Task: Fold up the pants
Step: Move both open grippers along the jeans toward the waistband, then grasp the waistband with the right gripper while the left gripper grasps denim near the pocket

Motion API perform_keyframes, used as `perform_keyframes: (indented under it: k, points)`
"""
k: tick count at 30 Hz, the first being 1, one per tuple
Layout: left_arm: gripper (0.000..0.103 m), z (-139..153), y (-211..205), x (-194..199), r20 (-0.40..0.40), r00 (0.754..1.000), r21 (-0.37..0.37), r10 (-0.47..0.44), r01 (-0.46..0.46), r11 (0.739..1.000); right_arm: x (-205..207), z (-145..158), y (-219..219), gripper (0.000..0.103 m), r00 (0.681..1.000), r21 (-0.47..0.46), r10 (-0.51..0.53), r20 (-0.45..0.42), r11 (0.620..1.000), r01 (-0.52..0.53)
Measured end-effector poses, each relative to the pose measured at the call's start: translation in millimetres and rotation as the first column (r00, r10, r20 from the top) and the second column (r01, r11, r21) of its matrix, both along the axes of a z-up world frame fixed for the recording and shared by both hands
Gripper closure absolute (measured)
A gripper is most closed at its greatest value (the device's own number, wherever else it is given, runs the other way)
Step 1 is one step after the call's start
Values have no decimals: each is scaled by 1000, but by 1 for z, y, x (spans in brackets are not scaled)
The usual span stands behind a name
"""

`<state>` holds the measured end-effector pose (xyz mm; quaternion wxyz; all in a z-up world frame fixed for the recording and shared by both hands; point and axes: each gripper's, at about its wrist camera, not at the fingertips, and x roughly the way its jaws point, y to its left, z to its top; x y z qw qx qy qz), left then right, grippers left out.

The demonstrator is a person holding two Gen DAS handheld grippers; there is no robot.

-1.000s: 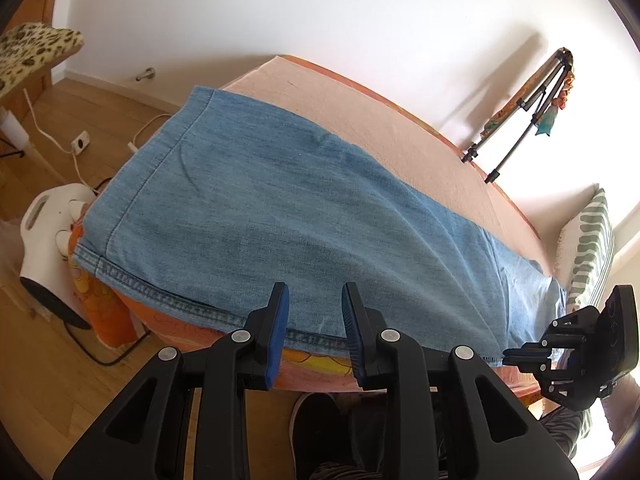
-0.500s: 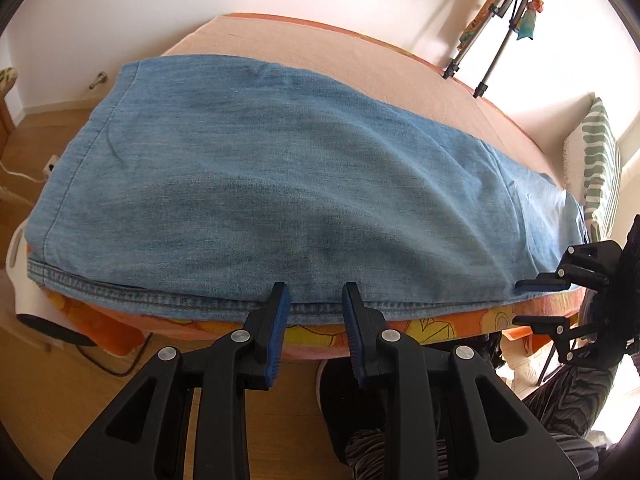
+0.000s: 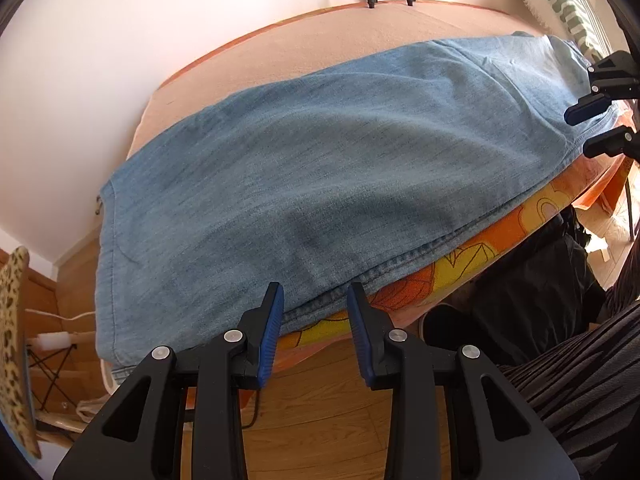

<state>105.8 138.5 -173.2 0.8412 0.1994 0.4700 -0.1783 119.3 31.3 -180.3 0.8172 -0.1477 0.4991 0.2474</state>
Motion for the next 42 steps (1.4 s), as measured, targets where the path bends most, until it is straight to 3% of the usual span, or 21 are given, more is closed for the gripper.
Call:
perform_keyframes:
  k: [2, 9, 15, 17, 22, 26, 29, 32, 35, 38, 40, 42]
  points:
    - [72, 8, 7, 2, 11, 1000, -27, 7, -7, 1000, 2, 1, -2, 74, 1000, 23, -10, -9, 1000, 10]
    - [72, 1, 5, 5, -31, 997, 38, -66, 67, 997, 7, 0, 4, 75, 1000, 20, -3, -4, 1000, 4]
    - [73, -6, -2, 17, -63, 990, 34, -127, 129, 991, 16, -4, 6, 74, 1000, 30, -18, -25, 999, 19]
    - [91, -6, 2, 21, -91, 987, -25, -136, 134, 991, 19, -6, 8, 74, 999, 33, -20, -30, 999, 21]
    - [99, -3, 17, 15, -85, 992, -113, -89, 80, 990, 19, -9, 7, 74, 999, 31, -30, -34, 999, 31]
    - [102, -10, 29, 5, -115, 992, -122, -55, 41, 992, 8, -1, -24, 73, 992, 62, -122, -23, 990, 123]
    - [102, -1, 35, 3, -100, 995, -153, -23, 7, 988, -7, 13, -65, 66, 963, 91, -268, 7, 960, 266]
    - [101, 15, 29, 5, -66, 997, -186, -26, 13, 983, -28, 31, -119, 59, 889, 133, -457, 25, 883, 450]
    - [95, 32, 14, 16, -24, 999, -195, -33, 28, 980, -54, 47, -177, 43, 774, 155, -632, 48, 770, 619]
    - [94, 50, -3, 29, 13, 999, -222, -48, 50, 974, -87, 60, -237, 34, 610, 163, -790, 63, 611, 775]
    - [94, 60, -21, 37, 29, 997, -241, -78, 83, 967, -110, 65, -275, 34, 478, 155, -877, 56, 480, 863]
    - [85, 67, -45, 43, 52, 992, -242, -117, 127, 962, -136, 68, -312, 34, 340, 174, -940, 32, 340, 924]
